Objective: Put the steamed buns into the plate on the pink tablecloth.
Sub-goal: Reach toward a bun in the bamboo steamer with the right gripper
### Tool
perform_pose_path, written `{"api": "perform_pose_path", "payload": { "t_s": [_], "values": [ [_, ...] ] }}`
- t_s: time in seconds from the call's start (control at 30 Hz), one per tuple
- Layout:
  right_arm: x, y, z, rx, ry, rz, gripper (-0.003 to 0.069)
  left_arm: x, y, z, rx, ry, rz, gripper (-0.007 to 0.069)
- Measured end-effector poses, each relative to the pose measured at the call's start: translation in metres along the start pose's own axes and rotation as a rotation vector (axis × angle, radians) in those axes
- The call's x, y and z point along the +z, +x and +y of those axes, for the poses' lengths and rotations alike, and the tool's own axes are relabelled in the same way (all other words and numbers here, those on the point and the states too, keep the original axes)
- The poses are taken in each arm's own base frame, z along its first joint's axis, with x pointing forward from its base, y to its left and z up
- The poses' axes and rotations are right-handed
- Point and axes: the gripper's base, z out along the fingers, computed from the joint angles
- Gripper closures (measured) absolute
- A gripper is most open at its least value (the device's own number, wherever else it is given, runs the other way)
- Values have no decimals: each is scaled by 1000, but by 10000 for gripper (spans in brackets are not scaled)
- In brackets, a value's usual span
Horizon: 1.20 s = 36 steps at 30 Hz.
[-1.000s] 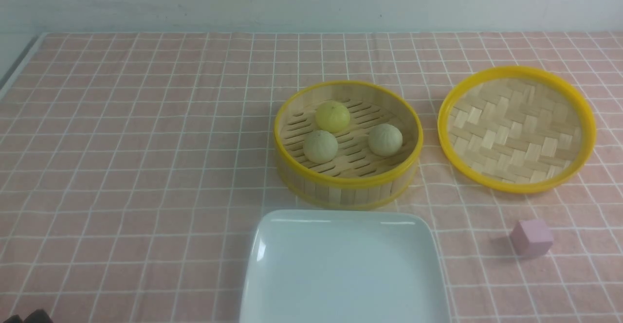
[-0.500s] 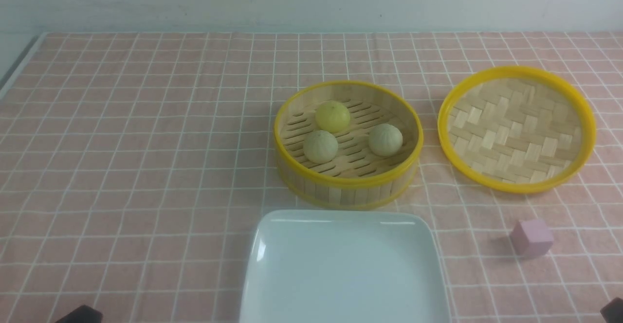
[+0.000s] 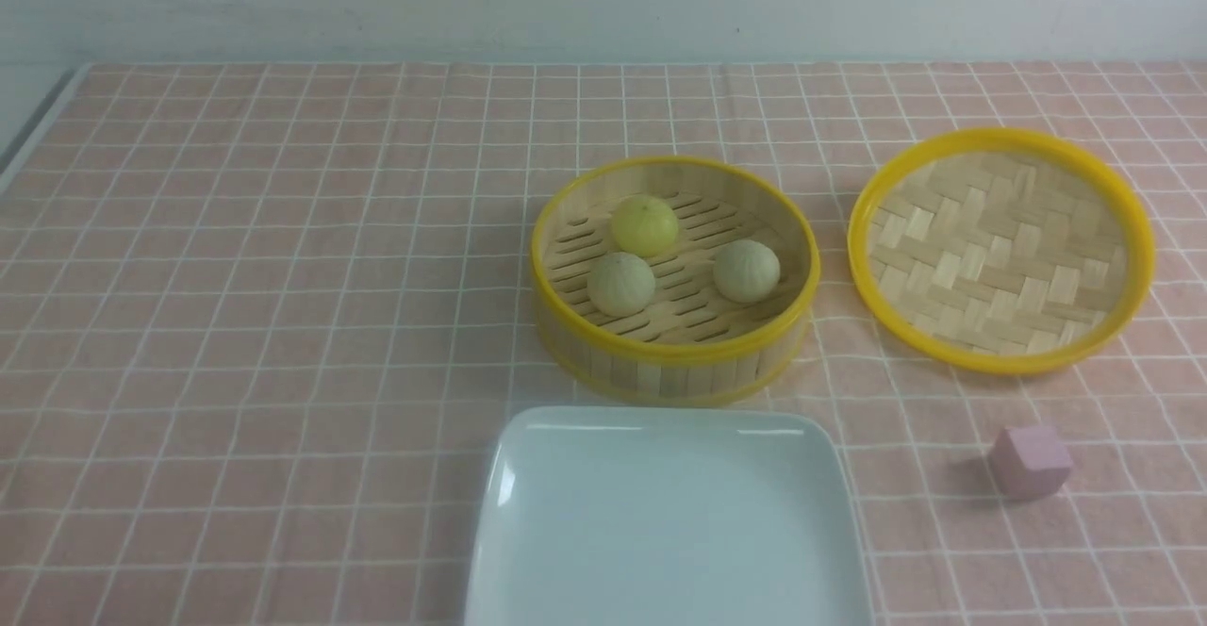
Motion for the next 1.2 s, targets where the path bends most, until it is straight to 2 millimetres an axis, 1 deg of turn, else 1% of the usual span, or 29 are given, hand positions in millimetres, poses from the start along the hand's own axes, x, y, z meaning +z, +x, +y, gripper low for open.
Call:
{"api": "perform_pose_path", "payload": {
  "t_s": [0.07,0.1,0.13,0.17,0.2,0.23,0.27,0.3,0.37,0.4,0.47,0.53,0.57,0.6,0.67,0.73,0.77,0.8,0.83,0.87,0.9,0.97,1.0,1.03,1.07,1.13,1.17,1.2],
  "values": [
    [24,-10,2,26,19,181,661,5,-7,-2,59,-74,103,625],
    [26,-11,2,27,18,192,661,4,-8,-2,66,-75,103,625],
    [43,-20,7,17,-14,262,656,7,-13,-5,100,-93,144,625],
    [54,-26,12,-4,-47,289,650,9,-16,-6,117,-99,158,625],
    [58,-29,14,-13,-63,297,646,10,-17,-6,118,-101,164,625],
    [72,-37,22,-55,-120,316,631,12,-20,-8,132,-102,171,625],
    [79,-41,26,-75,-145,322,622,13,-21,-8,136,-100,171,624],
    [92,-51,37,-138,-199,325,601,14,-22,-9,138,-96,169,623],
    [116,-64,52,-204,-262,339,553,14,-22,-9,138,-89,165,620],
    [128,-66,55,-211,-273,352,529,14,-22,-10,137,-87,163,618],
    [155,-79,70,-260,-305,354,459,14,-22,-10,138,-86,161,613],
    [178,-87,78,-280,-314,364,393,14,-22,-10,138,-85,160,610],
    [197,-92,82,-290,-313,377,352,14,-22,-10,139,-85,160,608],
    [207,-99,86,-305,-317,368,329,14,-22,-10,139,-85,160,607],
    [228,-106,90,-337,-309,374,289,14,-22,-10,140,-85,160,605],
    [246,-116,93,-373,-294,367,267,14,-23,-10,140,-84,157,602],
    [249,-118,93,-378,-290,366,265,14,-23,-10,140,-84,157,602],
    [257,-124,95,-390,-278,355,260,14,-23,-10,140,-82,152,600],
    [264,-126,95,-403,-265,350,259,14,-23,-10,140,-81,148,599],
    [268,-129,97,-418,-254,333,258,14,-23,-10,140,-81,147,597],
    [272,-130,98,-438,-245,328,258,14,-23,-10,140,-81,147,596],
    [286,-128,103,-492,-214,281,258,14,-24,-10,140,-80,145,594],
    [287,-128,104,-493,-214,275,259,14,-24,-10,140,-80,145,594],
    [295,-124,106,-509,-204,262,267,14,-24,-10,140,-80,145,593],
    [301,-118,108,-518,-202,261,280,14,-24,-10,140,-80,145,592],
    [314,-105,113,-544,-201,278,342,14,-24,-10,145,-85,140,592],
    [317,-100,114,-554,-201,284,368,14,-24,-9,150,-91,138,592],
    [320,-97,116,-562,-203,287,420,14,-25,-9,154,-96,136,592]
  ]
}}
